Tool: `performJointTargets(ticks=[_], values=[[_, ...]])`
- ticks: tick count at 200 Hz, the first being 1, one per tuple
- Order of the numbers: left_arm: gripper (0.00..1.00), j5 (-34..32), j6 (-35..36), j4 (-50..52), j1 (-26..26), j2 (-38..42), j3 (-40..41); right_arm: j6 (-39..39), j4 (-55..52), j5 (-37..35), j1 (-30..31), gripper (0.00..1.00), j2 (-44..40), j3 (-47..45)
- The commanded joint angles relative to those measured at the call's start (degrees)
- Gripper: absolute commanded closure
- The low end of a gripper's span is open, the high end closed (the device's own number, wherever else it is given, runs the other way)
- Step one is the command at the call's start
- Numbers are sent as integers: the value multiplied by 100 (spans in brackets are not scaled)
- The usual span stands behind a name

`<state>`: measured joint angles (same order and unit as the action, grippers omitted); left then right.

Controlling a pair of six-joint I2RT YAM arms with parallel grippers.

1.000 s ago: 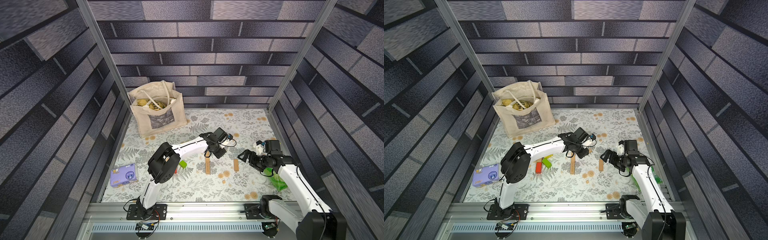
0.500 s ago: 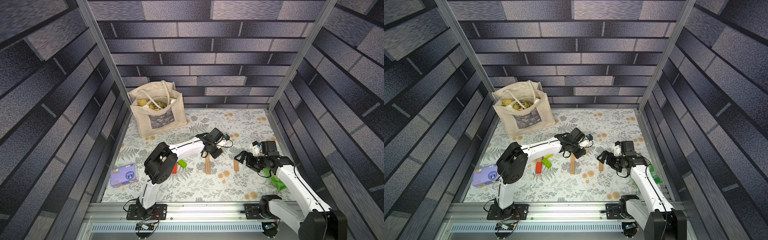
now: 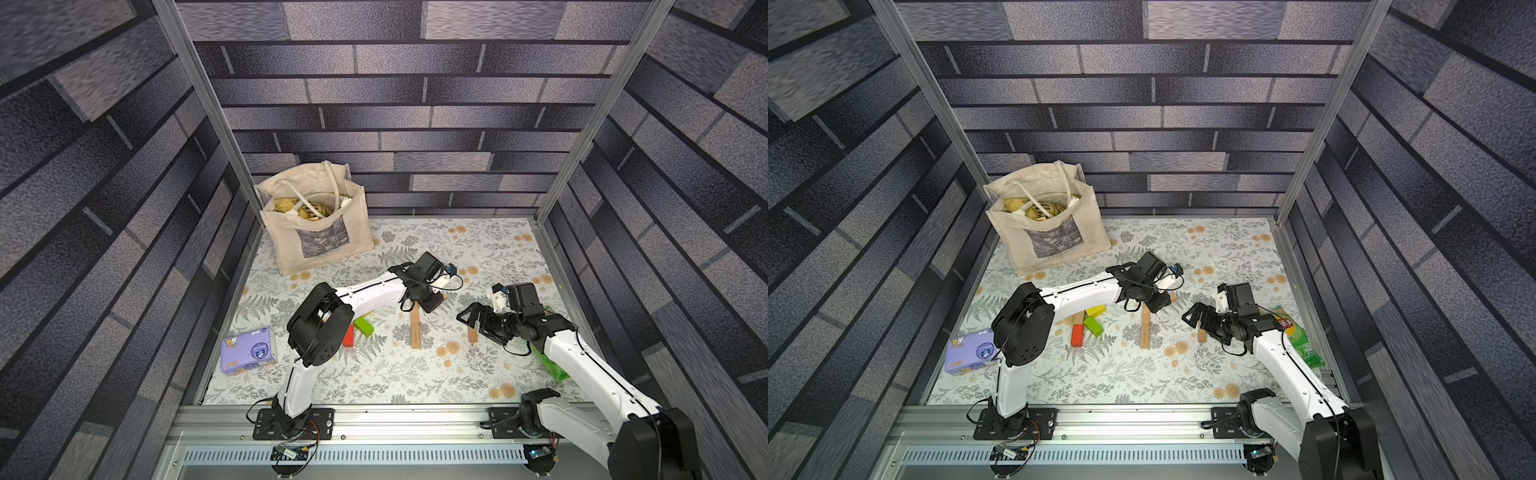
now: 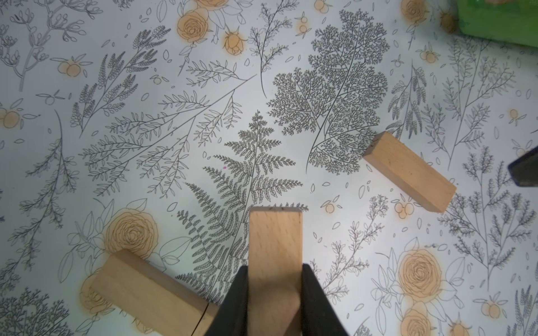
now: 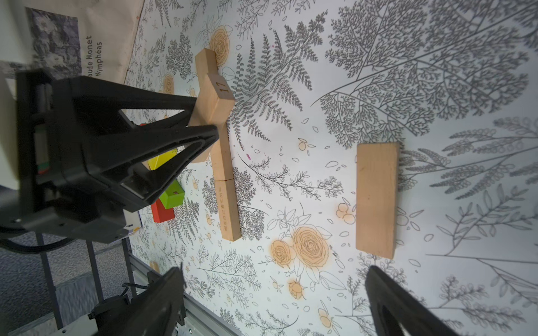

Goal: Assemble the letter k with building blocks
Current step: Assemble the building block at the center of the board.

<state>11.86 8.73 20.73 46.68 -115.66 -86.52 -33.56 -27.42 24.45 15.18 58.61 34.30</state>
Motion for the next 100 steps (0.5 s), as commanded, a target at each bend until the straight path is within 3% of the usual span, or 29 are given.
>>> performJointTargets(ticks=[1,100], values=[[79,127,92,-174,-77,-18,135,-280,283,-194,154,0,19,-143],[77,317,12,-163,-145,-183,57,-581,941,-547,929,0,814,92]])
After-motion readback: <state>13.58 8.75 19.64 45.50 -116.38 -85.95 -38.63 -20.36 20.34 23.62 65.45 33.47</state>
